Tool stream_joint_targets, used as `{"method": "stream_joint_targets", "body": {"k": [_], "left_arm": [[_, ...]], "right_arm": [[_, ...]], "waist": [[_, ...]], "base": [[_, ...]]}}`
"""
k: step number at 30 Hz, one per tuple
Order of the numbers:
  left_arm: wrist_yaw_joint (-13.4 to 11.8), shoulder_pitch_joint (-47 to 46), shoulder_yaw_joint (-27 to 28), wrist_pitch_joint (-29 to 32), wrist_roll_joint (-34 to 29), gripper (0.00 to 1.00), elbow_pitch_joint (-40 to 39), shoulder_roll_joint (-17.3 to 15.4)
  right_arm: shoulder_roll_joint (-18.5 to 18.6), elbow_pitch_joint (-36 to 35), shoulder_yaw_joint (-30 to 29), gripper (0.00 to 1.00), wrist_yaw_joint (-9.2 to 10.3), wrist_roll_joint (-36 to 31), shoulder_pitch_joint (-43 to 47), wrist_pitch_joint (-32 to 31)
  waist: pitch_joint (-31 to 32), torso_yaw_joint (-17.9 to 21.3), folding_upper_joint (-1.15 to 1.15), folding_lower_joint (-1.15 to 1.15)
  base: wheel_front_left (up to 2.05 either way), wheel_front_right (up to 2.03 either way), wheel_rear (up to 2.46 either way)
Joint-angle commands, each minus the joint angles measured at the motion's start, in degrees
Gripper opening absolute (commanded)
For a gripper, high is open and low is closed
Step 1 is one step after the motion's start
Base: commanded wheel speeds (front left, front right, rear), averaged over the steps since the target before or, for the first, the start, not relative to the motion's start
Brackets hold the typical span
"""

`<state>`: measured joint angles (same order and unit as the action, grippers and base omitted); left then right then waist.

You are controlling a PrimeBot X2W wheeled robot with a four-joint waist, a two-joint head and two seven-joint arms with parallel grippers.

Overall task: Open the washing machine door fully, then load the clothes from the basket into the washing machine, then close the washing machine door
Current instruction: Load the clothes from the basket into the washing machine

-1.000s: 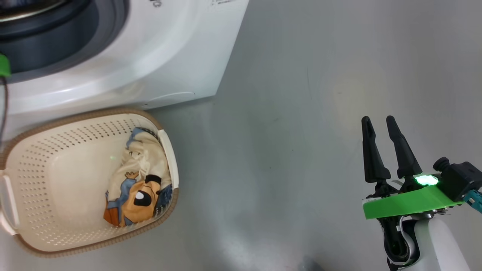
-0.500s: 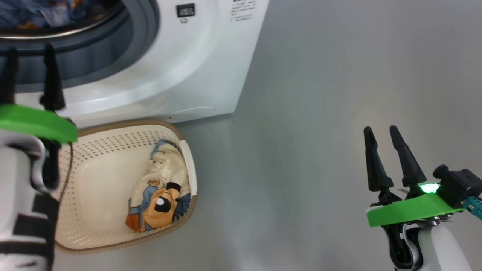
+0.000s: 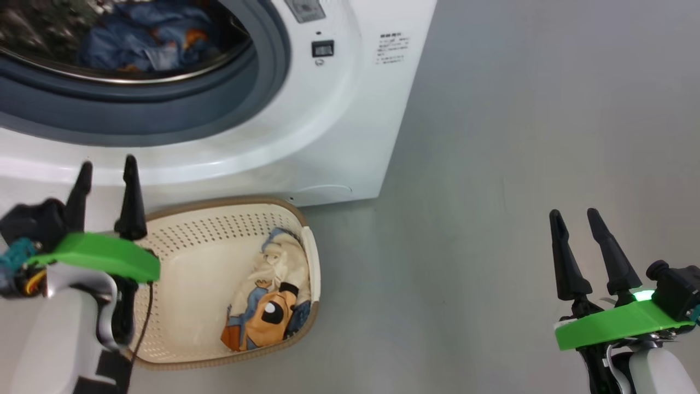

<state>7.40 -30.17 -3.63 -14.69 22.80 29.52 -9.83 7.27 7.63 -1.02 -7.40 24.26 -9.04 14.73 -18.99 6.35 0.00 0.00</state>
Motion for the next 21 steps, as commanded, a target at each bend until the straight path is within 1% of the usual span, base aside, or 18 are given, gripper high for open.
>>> {"method": "stream_joint_targets", "body": {"k": [1, 7, 21], "left_arm": [[0.09, 0.94, 2.08, -0.30, -0.58, 1.00, -1.76, -1.67], [0.09, 4.68, 3.16, -0.30, -1.04, 1.00, -3.46, -0.09], [0.09, 15.40, 2.90, -0.30, -2.55, 1.00, -8.41, 1.13]], "right_arm": [[0.75, -1.06, 0.83, 1.00, -0.09, -0.10, 1.41, 0.27], [1.69, -0.53, 0.20, 1.00, -0.09, 0.16, 2.99, 0.27], [3.27, -0.33, -0.61, 1.00, -0.09, 0.96, 7.89, 0.27]], "waist": [[1.97, -1.57, 0.00, 0.00], [4.63, -2.94, 0.00, 0.00], [10.83, -4.05, 0.00, 0.00]], "base": [[0.00, 0.00, 0.00], [0.00, 0.00, 0.00], [0.00, 0.00, 0.00]]}}
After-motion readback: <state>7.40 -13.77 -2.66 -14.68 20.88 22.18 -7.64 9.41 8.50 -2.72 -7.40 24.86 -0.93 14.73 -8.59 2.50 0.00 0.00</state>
